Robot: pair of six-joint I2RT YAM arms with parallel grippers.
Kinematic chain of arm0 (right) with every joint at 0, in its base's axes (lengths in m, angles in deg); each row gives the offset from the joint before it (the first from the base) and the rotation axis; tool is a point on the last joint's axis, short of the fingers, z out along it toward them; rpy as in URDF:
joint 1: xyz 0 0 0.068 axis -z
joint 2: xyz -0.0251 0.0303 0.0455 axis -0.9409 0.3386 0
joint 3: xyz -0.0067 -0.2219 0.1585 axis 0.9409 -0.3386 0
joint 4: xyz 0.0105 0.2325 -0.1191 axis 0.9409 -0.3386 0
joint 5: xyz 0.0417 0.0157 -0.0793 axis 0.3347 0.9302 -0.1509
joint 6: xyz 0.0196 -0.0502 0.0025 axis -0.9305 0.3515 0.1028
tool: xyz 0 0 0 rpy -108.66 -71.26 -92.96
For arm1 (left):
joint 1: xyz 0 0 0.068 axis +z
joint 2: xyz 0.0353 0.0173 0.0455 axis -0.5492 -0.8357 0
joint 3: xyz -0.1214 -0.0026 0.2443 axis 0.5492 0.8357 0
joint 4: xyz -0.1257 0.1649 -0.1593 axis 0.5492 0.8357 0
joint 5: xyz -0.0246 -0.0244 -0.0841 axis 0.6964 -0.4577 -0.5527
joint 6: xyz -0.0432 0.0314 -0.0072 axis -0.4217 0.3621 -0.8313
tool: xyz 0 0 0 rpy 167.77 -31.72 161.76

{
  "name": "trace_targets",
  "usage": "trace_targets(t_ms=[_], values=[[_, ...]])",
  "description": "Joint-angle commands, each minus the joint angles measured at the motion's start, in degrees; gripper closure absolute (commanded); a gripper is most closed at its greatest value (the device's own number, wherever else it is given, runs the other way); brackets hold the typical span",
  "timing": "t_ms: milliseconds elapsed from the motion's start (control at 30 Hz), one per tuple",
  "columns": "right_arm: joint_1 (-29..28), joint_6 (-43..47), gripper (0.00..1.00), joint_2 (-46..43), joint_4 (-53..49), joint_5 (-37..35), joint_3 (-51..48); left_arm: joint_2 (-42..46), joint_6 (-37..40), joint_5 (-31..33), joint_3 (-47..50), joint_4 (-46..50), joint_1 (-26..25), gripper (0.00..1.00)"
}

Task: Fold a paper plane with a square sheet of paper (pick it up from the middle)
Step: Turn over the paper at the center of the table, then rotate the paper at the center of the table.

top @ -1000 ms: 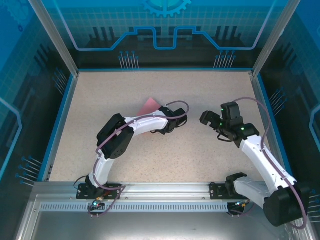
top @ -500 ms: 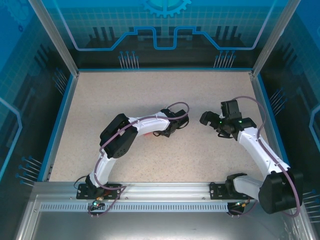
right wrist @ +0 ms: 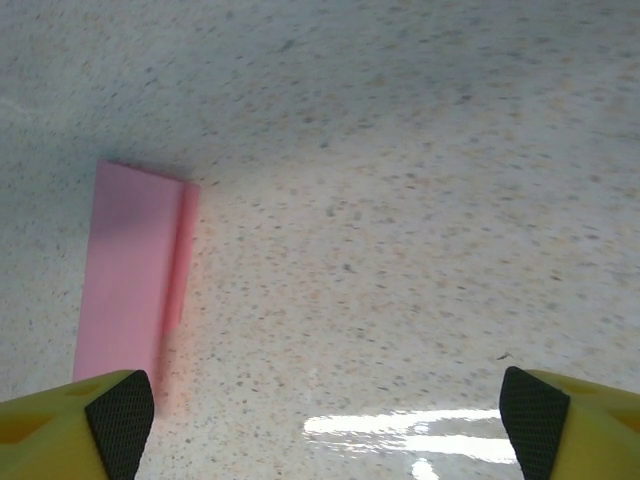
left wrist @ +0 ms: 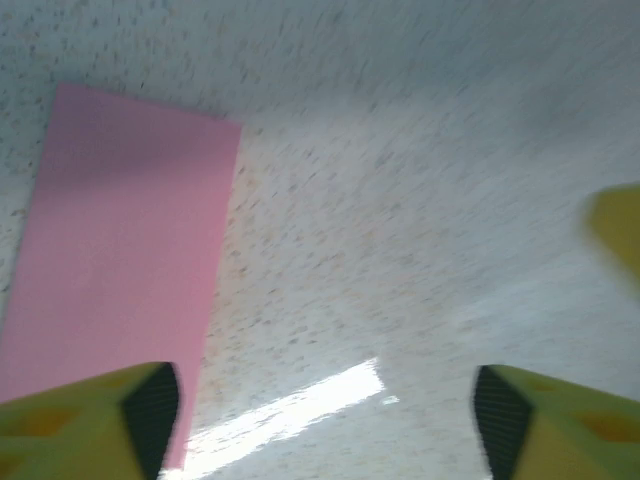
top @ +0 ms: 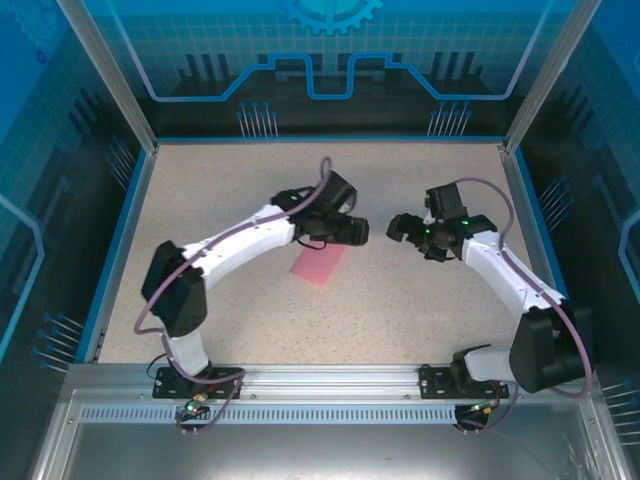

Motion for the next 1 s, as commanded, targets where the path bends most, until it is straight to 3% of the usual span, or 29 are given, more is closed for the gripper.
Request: trace_targets(t_ms=[0,133,300,467,700,967], values=[[-4.32,0.57,0.1,3.19,0.25,0.08,4.64,4.31,-4.14,-10.39,6.34,-4.9,5.16,0.1],[-11.0,-1.18,0.15,8.88,3.04,-0.14,8.84,9.44,-6.62,-9.16,13.83,-5.99,11.89,0.03],[-21.82,-2.75,0.27,23.13,4.29,0.41,19.88,14.8,-10.26,-10.46,24.43,-7.72,21.53,0.02],[-27.94,-4.72,0.33,35.79,5.92,3.26,30.32,19.94,-12.1,-10.11,32.26,-8.58,27.78,0.02],[-30.95,-5.25,0.34,45.39,5.53,4.36,37.13,23.5,-13.03,-9.8,36.83,-8.38,31.74,0.01],[-32.48,0.7,0.34,47.21,1.95,6.14,35.29,22.9,-12.06,-10.8,36.07,-8.25,31.89,0.01]])
